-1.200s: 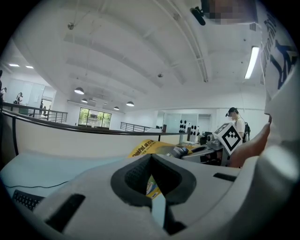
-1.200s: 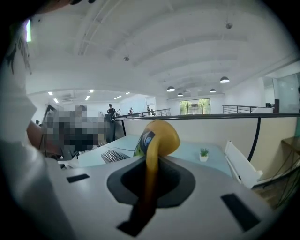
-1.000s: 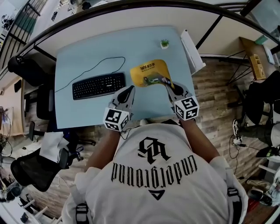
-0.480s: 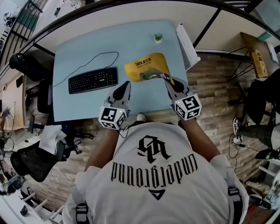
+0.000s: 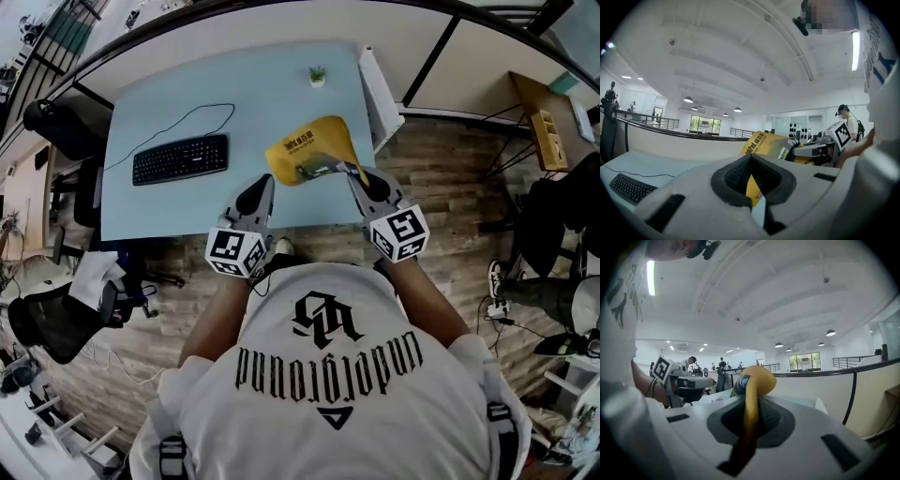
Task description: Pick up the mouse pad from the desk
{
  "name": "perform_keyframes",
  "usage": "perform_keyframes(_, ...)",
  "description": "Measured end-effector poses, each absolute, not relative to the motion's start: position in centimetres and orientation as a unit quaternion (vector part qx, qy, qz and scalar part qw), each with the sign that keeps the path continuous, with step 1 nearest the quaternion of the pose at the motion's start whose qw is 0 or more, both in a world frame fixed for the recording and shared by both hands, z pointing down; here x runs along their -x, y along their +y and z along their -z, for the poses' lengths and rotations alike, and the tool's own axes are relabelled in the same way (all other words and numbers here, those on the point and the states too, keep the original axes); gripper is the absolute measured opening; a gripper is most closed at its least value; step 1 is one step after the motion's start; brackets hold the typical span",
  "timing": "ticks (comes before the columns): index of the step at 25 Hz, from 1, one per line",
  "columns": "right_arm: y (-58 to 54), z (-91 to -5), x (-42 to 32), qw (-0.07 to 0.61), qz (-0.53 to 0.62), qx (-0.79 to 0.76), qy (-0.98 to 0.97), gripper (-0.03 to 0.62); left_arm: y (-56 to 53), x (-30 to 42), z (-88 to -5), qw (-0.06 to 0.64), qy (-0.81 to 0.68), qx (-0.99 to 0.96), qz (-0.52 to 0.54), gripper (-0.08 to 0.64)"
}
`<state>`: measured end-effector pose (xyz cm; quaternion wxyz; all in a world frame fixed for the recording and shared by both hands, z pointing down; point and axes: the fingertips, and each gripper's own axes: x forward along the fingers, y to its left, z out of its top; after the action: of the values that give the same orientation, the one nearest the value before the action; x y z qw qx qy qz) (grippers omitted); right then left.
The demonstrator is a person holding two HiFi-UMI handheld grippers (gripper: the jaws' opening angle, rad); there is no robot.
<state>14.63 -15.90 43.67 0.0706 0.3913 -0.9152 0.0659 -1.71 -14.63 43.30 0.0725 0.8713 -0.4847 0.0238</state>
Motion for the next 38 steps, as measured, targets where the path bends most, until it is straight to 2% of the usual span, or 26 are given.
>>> perform_keyframes(7,-12.5,-43.1,-17.9,0.071,-0.054,-0.373,-0.924,0.022,-10.4,-1.4,-42.5,0.058,-0.505,-0.861,-0.019,0.008)
perform_keyframes(14,-8.9,-42.8,-18.1,0.072,-0.05,-0.355,-0.931,0.023,-5.1,-2.1,-41.4,0.032,-0.513,-0.857,-0.046,0.008)
perform_keyframes(21,-5.6,-42.6,-16.0,0.066,-0.054,-0.35,-0.933,0.023,-1.3,1.2,-41.6,0.049,-0.531,-0.845,-0.037,0.008)
perform_keyframes(38,3.6,-40.4,-10.4,0.054,-0.05,-0.397,-0.915,0.023,5.3,7.1,-39.6,0.035,-0.475,-0.879,-0.027,0.008)
